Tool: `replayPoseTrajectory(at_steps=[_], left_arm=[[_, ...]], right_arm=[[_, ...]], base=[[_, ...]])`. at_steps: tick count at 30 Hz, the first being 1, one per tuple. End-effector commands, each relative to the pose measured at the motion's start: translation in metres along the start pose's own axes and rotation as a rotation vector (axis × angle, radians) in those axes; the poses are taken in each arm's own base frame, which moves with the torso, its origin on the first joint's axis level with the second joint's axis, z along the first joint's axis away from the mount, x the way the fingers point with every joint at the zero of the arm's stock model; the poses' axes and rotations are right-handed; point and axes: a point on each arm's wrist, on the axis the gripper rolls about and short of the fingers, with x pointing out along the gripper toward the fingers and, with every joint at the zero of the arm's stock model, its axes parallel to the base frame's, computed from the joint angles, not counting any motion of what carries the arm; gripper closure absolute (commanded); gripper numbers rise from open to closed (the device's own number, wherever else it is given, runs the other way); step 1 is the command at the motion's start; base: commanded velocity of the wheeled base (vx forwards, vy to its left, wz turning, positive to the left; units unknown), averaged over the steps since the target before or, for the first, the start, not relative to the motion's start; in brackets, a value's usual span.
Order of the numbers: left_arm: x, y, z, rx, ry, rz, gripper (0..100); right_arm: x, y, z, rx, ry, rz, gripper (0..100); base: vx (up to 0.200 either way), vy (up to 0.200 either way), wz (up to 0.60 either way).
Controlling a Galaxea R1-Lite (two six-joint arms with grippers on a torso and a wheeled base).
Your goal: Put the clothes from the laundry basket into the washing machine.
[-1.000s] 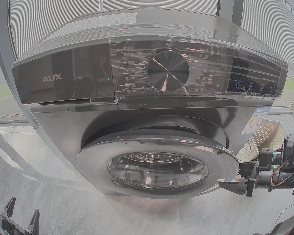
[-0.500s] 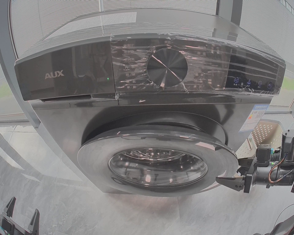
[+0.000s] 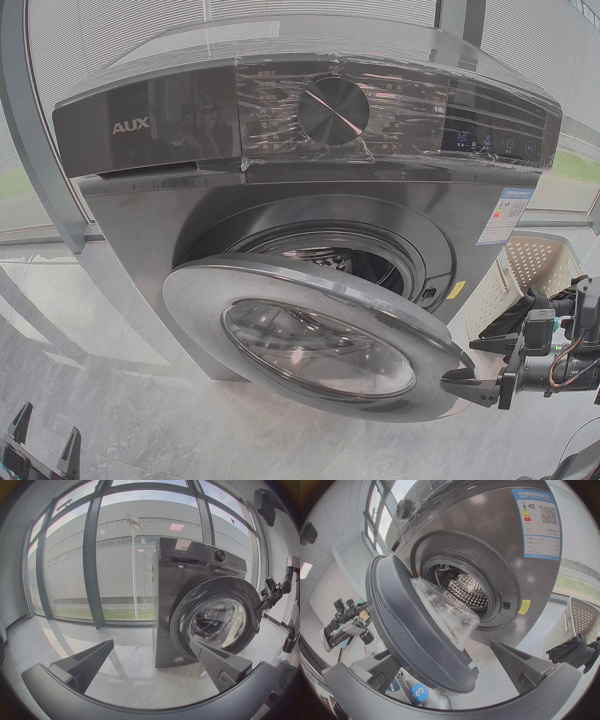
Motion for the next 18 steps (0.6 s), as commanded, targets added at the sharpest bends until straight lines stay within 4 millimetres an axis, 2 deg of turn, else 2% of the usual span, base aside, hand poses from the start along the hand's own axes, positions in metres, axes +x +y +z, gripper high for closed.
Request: replayPoseTrajectory(at_steps=[1, 7, 18], left_arm=[[0.0, 0.0, -0.005, -0.002, -0.002, 0.0, 0], [0.0, 0.0, -0.005, -0.002, -0.002, 0.0, 0], [0.0, 0.0, -0.005, 0.0, -0.002, 0.0, 0]], right_arm=[[0.002, 0.0, 0.005, -0.006, -0.009, 0.004, 0], [0.007, 0.005, -0.002, -0.008, 0.028, 0.034, 0], [-0.003, 0.016, -0.016, -0.023, 0.047, 0.086, 0]], base=[[0.0, 0.0, 0.0], [-0.2, 0.0, 0.0], [0.0, 0.0, 0.0]])
